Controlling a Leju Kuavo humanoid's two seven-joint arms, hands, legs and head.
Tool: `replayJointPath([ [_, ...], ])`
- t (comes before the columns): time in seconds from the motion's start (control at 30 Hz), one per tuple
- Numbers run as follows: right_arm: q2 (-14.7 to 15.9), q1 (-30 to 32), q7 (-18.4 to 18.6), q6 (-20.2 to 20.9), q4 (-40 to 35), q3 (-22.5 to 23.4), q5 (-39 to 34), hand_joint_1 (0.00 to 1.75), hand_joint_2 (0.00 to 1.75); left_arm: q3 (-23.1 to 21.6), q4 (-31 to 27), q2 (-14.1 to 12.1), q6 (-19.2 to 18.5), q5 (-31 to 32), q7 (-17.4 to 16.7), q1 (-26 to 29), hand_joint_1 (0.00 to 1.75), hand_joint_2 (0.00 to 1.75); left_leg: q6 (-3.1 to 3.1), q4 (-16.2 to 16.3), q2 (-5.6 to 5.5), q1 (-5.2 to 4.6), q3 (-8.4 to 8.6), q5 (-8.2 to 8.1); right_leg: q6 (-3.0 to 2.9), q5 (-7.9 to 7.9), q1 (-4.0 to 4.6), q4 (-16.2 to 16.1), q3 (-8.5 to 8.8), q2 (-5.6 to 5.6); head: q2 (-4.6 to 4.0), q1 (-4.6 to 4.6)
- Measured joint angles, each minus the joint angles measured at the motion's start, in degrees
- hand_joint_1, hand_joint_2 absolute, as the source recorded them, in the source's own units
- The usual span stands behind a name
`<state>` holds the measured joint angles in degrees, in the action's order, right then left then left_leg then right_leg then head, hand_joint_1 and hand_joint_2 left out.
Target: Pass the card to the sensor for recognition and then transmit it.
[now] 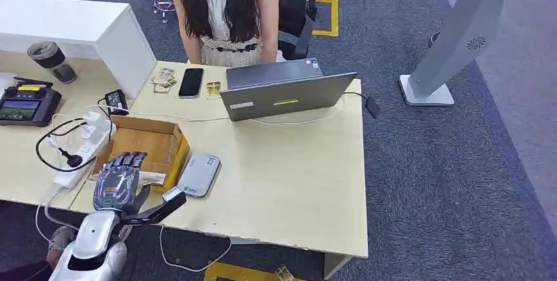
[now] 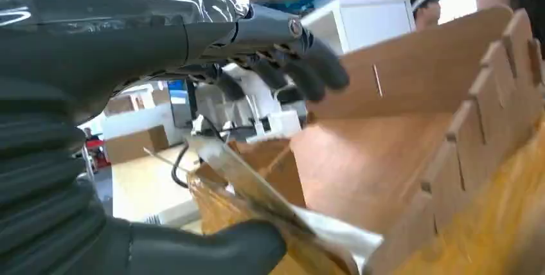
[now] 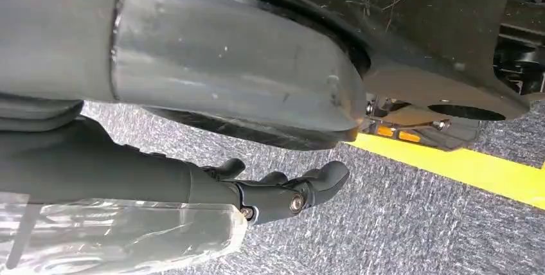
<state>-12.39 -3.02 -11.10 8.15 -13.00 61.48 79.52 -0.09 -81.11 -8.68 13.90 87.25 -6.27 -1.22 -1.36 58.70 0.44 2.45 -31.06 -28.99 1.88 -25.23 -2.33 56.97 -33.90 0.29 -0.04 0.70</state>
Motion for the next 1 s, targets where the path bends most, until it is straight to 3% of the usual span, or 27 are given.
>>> replayJointPath([
  [1.0,0.0,0.0,0.17,0.0,0.0,0.0,0.09,0.0,0.0,0.02,-0.11,-0.2,-1.88,-2.29,0.11,-0.03,1.75,1.75,0.0,0.0,0.0,0.0,0.0,0.0,0.0,0.0,0.0,0.0,0.0,0.0,0.0,0.0],
])
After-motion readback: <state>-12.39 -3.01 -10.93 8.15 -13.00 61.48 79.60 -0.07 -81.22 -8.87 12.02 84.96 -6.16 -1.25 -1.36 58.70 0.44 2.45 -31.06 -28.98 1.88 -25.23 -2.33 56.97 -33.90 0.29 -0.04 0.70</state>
